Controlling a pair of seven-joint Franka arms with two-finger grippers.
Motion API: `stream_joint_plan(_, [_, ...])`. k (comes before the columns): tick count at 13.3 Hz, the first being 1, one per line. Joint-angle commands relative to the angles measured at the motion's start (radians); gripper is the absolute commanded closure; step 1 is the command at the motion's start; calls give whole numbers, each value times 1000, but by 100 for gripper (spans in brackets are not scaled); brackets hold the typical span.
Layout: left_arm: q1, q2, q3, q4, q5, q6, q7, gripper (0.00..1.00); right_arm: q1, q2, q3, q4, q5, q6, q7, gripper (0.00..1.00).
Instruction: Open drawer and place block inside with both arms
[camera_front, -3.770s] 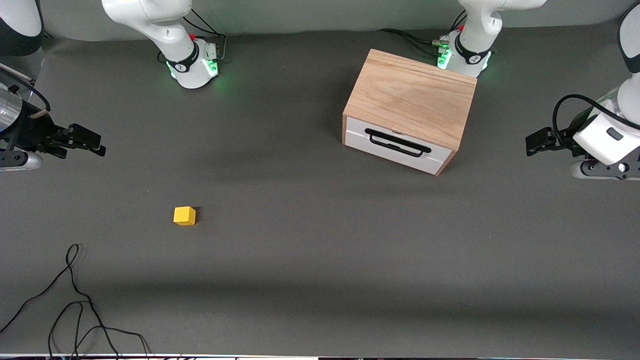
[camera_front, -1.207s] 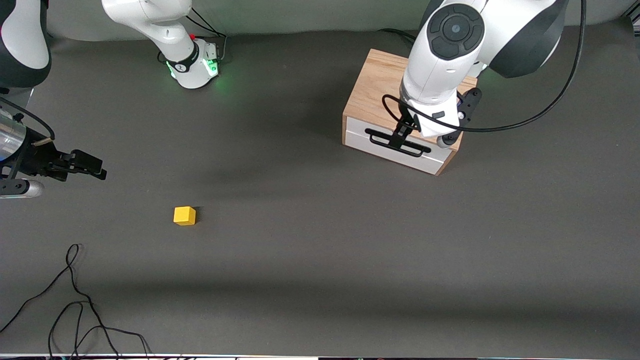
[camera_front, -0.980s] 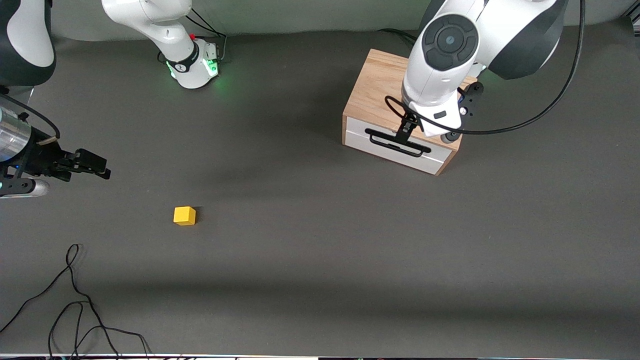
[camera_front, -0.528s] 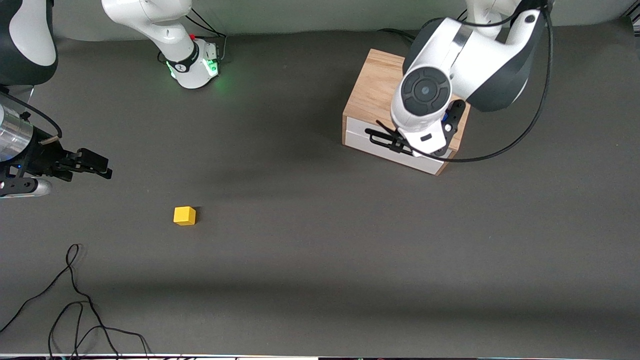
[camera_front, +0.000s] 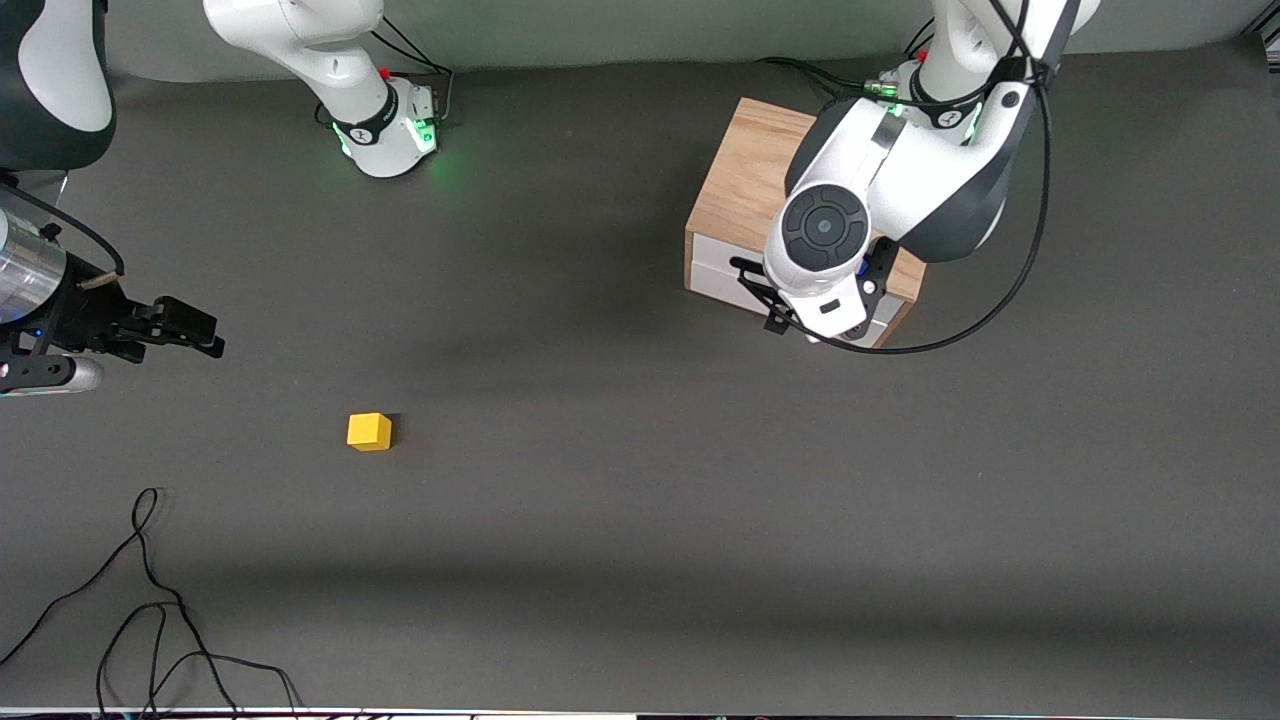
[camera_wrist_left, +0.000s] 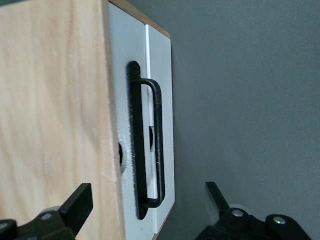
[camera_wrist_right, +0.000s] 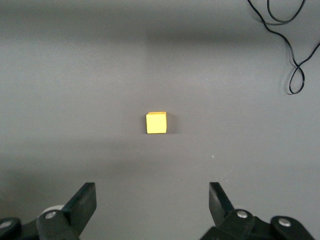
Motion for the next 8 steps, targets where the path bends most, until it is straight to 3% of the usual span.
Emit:
stream_joint_plan(1, [-16, -5, 9, -39, -1, 50, -24, 0, 6, -6, 1, 15, 3, -19, 15, 0])
stream_joint_plan(8, [-19, 38, 11, -82, 20, 142, -24, 0, 6, -6, -1, 14, 3, -21, 15, 0])
